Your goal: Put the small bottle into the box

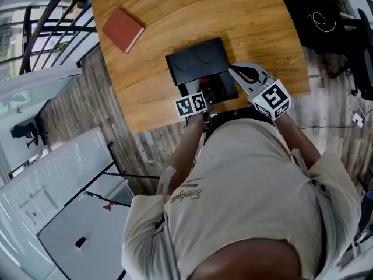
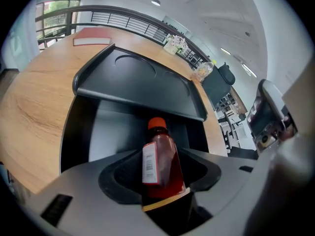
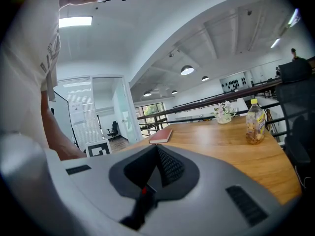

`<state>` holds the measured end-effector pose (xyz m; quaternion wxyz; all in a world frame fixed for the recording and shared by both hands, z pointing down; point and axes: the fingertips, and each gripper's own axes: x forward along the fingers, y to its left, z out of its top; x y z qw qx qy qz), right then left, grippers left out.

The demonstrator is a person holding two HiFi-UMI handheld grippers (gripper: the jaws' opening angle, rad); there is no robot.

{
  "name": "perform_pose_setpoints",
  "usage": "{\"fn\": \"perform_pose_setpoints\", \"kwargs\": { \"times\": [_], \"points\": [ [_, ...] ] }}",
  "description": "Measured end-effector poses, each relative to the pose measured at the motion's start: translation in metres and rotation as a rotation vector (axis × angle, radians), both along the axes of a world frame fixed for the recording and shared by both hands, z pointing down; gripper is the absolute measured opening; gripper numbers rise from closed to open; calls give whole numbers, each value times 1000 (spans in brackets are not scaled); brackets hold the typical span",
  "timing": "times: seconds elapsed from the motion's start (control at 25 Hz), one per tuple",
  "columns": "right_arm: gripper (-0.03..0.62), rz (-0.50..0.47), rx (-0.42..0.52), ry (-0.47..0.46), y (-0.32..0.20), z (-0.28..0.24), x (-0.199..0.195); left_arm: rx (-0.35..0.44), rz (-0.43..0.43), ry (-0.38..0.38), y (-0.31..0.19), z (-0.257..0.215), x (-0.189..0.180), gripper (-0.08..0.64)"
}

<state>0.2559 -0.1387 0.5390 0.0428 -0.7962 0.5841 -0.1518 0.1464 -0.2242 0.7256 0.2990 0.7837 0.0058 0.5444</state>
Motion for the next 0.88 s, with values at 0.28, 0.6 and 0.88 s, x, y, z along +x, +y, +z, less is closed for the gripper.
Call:
{"fn": "perform_pose_setpoints", "kwargs": {
  "times": [0.28, 0.6, 0.88],
  "points": [
    [-7, 25, 8, -16, 5, 3, 14, 17, 21, -53, 6, 6, 2, 229],
    [-7, 50, 22, -23, 8, 3, 24, 2, 33, -123, 7, 13, 6, 229],
    [-7, 57, 22, -26, 12, 5, 23, 14, 94, -165, 13, 18, 4, 229]
  ]
}}
